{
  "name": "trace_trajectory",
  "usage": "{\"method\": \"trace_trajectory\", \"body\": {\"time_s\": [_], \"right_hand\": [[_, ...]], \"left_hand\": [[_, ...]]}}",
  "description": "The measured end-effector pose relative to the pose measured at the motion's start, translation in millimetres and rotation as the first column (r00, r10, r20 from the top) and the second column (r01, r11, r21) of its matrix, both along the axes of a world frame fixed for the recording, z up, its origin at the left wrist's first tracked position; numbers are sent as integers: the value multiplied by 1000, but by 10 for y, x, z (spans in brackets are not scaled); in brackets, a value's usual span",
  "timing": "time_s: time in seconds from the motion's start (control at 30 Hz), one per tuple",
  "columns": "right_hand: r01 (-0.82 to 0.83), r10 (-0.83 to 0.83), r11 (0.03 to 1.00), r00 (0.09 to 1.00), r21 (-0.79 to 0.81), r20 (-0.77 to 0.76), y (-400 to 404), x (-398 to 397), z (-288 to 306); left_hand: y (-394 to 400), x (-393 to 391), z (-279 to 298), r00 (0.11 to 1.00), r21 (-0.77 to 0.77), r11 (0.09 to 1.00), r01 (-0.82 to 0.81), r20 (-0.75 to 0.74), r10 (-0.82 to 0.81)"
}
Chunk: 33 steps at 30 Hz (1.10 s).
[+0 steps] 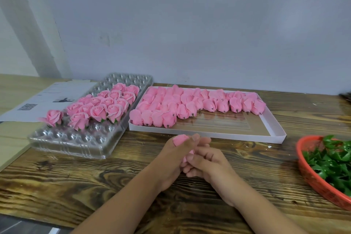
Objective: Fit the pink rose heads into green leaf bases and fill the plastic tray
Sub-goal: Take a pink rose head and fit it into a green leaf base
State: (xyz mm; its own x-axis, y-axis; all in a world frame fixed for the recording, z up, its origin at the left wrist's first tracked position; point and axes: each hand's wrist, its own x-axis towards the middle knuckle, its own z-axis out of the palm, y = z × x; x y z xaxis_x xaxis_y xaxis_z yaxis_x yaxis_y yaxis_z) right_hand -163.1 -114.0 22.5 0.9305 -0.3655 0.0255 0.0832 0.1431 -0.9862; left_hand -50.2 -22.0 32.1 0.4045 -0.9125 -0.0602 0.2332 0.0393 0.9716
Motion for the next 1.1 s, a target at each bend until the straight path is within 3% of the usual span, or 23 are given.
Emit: {"method": "trace_trajectory", "body": {"time_s": [0.13, 0.3, 0.37, 0.43, 0.53, 0.6, 0.7, 0.8, 0.87, 0.97, 1.03, 1.1], "right_hand": [[-146, 156, 936, 988, 321, -5, -38, 4, 24], [-194, 225, 859, 974, 474, -9, -54, 4, 37], [-130, 160, 915, 986, 382, -48, -29, 12, 18], [6, 13, 985, 994, 173, -108, 36, 37, -27], [221, -243, 960, 963, -170, -116, 136, 84, -95], [306, -328, 918, 943, -251, -51, 160, 102, -94], [328, -335, 910, 942, -252, 17, 140, 100, -79], [281, -283, 949, 959, -141, 8, 111, 77, -51], [184, -183, 981, 983, 62, -20, 85, 55, -14], [48, -30, 939, 998, 340, -60, 43, 35, 51], [36, -5, 919, 997, 393, -80, 26, 28, 56], [87, -60, 936, 994, 341, -89, 41, 27, 41]], "left_hand": [[12, -2, -7, 999, -23, 999, 43, -29, -44], [12, 2, -48, 999, -71, 996, 44, -20, -45], [4, -16, -40, 999, -47, 999, -7, -32, 6], [-11, -23, -31, 996, -6, 997, -75, -40, 75], [-36, -20, -29, 985, 19, 990, -138, -99, 140], [-43, -23, -23, 974, 5, 986, -167, -153, 166], [-54, -47, -24, 975, -5, 985, -174, -140, 172], [-53, -66, -2, 981, -15, 986, -165, -103, 163], [-43, -55, 8, 984, -27, 986, -163, -81, 160], [-34, -41, 3, 989, -65, 988, -141, -59, 137], [-35, -45, -17, 992, -79, 989, -123, -47, 119], [-37, -49, -25, 991, -75, 989, -130, -46, 126]]}}
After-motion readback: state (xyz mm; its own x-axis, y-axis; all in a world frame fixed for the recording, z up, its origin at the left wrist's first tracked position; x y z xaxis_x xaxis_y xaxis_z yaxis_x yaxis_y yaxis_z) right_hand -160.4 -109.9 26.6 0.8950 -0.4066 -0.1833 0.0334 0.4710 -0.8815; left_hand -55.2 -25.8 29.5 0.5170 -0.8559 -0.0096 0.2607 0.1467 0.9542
